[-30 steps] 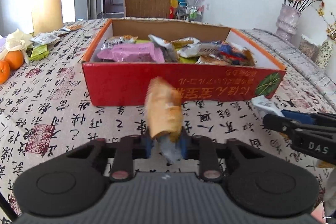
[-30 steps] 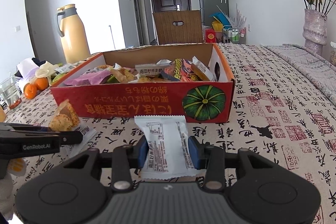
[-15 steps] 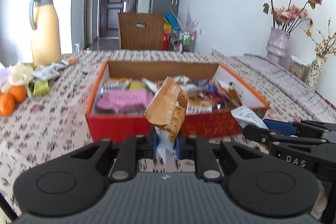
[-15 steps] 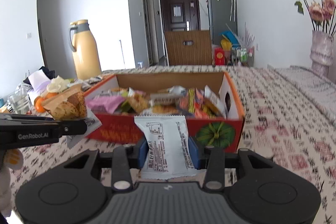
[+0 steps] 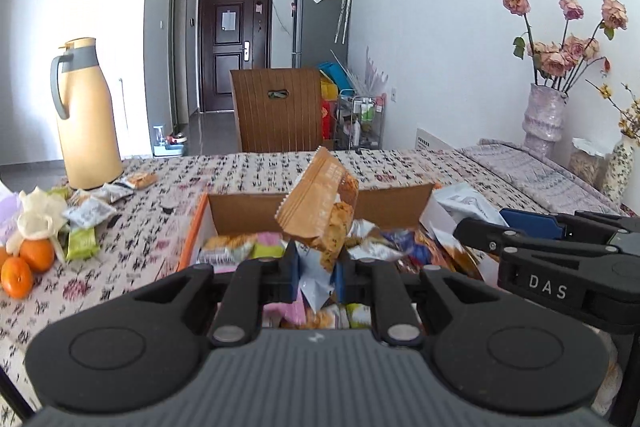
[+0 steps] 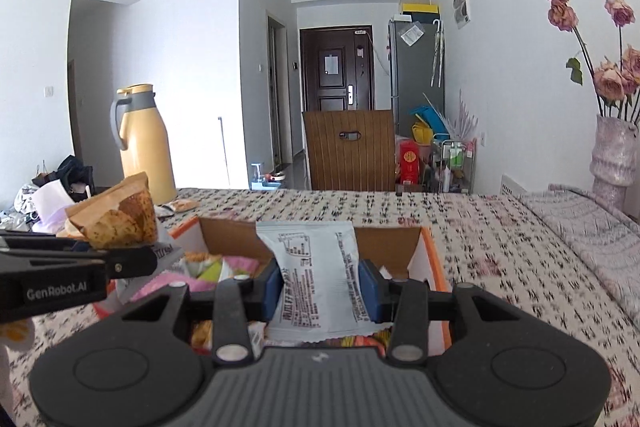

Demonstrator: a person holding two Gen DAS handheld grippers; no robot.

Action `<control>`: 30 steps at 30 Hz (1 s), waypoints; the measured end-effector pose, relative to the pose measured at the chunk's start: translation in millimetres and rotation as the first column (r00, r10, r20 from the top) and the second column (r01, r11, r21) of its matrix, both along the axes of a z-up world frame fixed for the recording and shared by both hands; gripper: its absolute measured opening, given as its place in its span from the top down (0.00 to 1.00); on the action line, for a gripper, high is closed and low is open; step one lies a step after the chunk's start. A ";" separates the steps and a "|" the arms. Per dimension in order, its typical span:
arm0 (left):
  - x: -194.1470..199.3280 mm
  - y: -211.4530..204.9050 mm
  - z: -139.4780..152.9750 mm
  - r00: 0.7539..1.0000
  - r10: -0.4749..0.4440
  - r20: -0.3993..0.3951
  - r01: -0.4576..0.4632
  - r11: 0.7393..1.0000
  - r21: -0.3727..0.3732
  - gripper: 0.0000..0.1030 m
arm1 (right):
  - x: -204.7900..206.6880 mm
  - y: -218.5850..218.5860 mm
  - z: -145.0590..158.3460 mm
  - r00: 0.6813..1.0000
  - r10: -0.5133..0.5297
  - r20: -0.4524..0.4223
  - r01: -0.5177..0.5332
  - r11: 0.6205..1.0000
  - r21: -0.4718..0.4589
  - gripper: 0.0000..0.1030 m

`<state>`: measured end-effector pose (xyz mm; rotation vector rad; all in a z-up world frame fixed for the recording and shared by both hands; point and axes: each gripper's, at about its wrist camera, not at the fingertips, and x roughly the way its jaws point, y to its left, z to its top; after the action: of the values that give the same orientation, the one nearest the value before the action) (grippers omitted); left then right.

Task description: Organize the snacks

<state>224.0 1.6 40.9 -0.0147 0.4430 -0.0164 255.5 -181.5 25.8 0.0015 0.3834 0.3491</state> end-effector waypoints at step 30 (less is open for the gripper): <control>36.3 27.1 -18.0 0.989 0.146 -0.008 -0.147 0.989 -0.010 0.00 | 43.9 2.8 -25.1 0.992 -0.086 -0.093 0.083 0.996 -0.041 0.00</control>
<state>260.3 28.6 22.8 -0.0580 0.4484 0.1259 299.4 -178.7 0.7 -0.0016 0.4823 0.2590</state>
